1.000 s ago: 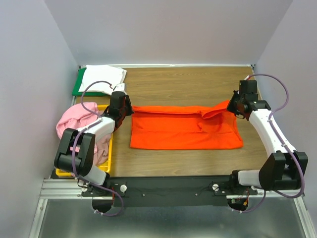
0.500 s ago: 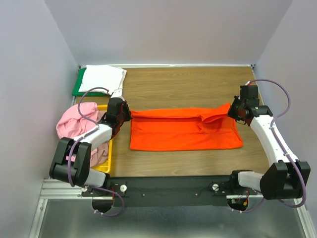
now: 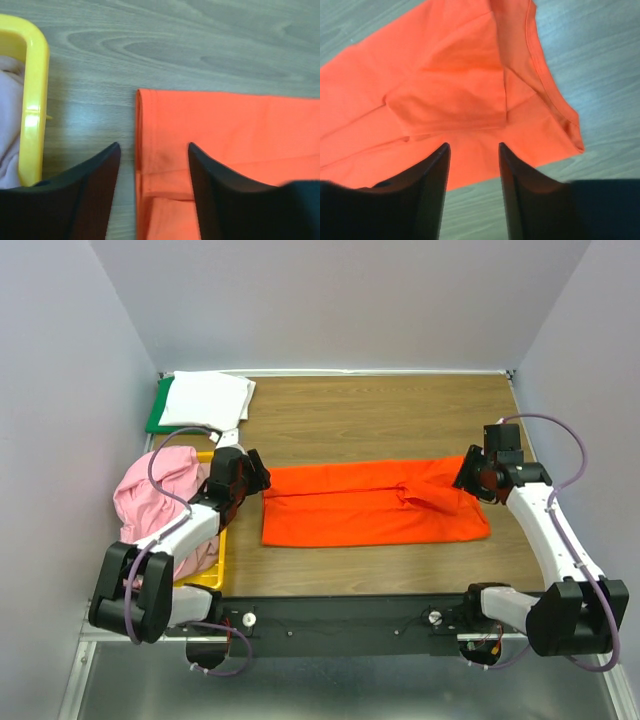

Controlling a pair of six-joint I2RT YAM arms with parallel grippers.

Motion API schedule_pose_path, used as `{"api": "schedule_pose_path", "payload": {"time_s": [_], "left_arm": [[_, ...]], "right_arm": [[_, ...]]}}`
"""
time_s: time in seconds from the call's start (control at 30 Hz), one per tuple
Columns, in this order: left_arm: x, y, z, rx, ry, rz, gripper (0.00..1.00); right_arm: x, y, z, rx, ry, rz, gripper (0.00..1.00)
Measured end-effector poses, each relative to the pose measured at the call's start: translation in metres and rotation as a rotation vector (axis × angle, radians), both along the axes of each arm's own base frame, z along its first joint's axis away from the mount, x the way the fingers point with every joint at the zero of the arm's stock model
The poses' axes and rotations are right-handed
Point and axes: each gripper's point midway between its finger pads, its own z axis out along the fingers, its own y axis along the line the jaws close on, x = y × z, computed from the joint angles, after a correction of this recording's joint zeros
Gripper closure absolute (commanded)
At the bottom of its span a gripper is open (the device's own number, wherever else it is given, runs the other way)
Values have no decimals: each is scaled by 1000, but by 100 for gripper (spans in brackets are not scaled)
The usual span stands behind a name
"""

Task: Fold and stack the t-shirts
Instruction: Fold the tshirt

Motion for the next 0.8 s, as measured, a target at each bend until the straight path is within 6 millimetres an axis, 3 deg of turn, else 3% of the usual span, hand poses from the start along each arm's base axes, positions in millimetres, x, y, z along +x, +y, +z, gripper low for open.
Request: {"api": "schedule_pose_path", "payload": {"time_s": [0.17, 0.33, 0.43, 0.53, 0.67, 0.8], "left_arm": [[-2, 2, 18, 2, -29, 19, 27], [17, -9, 48, 7, -88, -1, 27], [35, -29, 58, 9, -108, -43, 27], [42, -55, 53, 6, -105, -97, 27], [46, -101, 36, -14, -82, -210, 27], [47, -141, 16, -47, -54, -314, 27]], "right_arm": [[-8, 0, 2, -2, 15, 6, 29], [4, 1, 6, -6, 5, 16, 29], [14, 4, -1, 4, 11, 34, 32], [29, 9, -15, 24, 21, 50, 36], [43, 11, -27, 29, 24, 59, 38], [60, 1, -36, -24, 37, 28, 38]]}}
